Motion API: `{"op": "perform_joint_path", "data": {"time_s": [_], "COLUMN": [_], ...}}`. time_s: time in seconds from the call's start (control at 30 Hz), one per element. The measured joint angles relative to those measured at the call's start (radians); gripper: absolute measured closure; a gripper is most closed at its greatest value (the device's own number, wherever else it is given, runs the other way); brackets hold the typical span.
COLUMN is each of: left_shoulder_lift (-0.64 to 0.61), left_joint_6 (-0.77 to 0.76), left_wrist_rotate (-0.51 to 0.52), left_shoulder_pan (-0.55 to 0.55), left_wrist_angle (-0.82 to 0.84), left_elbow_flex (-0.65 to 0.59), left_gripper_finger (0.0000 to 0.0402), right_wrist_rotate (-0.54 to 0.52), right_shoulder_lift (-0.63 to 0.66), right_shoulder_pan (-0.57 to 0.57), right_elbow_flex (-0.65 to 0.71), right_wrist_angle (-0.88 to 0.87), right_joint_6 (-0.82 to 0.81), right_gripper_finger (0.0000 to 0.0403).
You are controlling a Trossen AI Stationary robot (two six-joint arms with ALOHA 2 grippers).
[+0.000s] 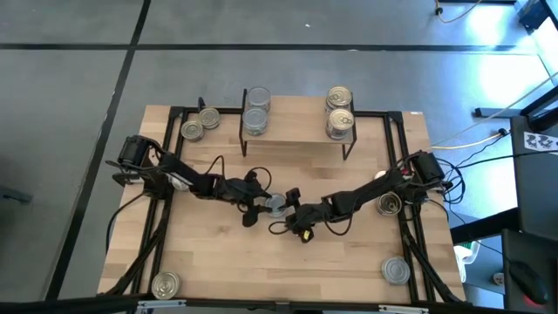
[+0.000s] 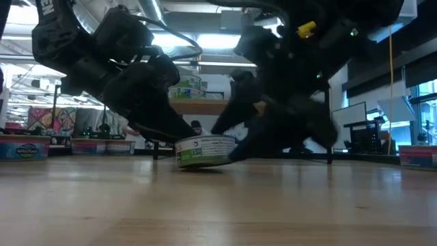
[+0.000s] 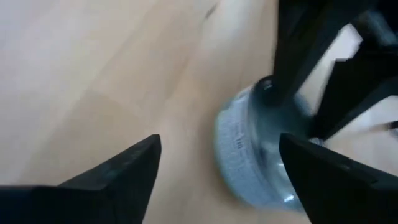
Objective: Stack canned seafood by type on shelf
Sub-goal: Put the green white tuna can on the shelf
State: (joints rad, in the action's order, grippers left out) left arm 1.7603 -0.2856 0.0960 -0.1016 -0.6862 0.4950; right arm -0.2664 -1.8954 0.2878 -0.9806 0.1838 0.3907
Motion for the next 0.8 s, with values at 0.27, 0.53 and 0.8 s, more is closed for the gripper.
{"op": "perform_joint_path", "data": {"time_s": [0.27,0.53,0.8], "left_shoulder_lift": [0.000,0.000,0.000], "left_joint_6": [-0.005,-0.006,-0.016], "left_wrist_rotate": [-0.008,-0.010,-0.011], "left_shoulder_pan": [0.001,0.000,0.000], "left_wrist_angle": [0.000,-0.003,-0.003], "left_elbow_flex": [0.000,0.000,-0.001], "left_gripper_finger": [0.0169,0.0169,0.0169], "right_wrist_rotate": [-0.149,-0.190,-0.260], "right_shoulder_lift": [-0.006,-0.025,-0.121], "right_shoulder_pan": [0.000,0.000,0.001], "right_elbow_flex": [-0.001,-0.001,-0.005], "right_wrist_angle": [-0.024,-0.017,0.130], "right_joint_6": [0.163,0.273,0.374], "right_gripper_finger": [0.0065,0.0083,0.0101]}}
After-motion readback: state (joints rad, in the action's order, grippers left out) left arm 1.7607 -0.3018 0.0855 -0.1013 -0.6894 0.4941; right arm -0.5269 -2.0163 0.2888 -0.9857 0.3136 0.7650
